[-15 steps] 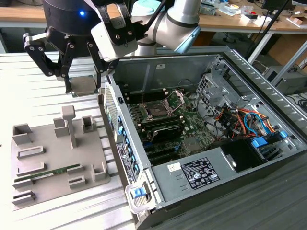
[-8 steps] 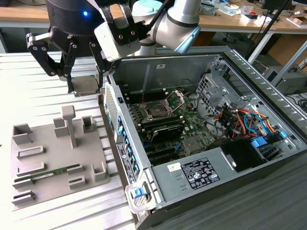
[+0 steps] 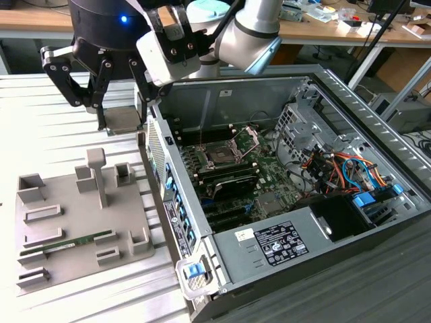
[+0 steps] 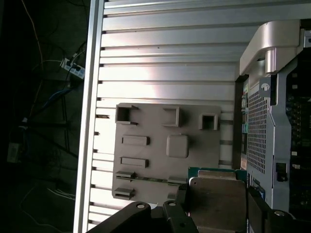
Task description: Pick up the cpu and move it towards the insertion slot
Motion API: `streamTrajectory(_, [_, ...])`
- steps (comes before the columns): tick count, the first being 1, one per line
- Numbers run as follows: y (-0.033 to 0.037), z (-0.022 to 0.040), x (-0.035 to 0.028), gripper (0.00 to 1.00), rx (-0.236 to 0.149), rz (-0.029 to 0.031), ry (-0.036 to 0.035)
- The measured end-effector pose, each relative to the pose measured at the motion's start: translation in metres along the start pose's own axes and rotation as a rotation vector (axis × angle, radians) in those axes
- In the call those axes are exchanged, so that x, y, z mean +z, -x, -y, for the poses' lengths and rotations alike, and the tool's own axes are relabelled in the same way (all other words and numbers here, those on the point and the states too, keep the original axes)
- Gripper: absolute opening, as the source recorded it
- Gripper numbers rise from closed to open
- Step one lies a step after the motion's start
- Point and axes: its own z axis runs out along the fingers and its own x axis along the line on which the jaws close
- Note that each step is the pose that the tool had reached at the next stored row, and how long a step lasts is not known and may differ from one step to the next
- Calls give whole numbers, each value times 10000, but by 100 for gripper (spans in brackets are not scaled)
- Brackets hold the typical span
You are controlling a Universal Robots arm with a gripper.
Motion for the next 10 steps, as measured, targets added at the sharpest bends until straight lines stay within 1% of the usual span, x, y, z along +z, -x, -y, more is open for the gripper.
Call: streamTrajectory(10, [45, 3, 0, 55, 1, 0, 0])
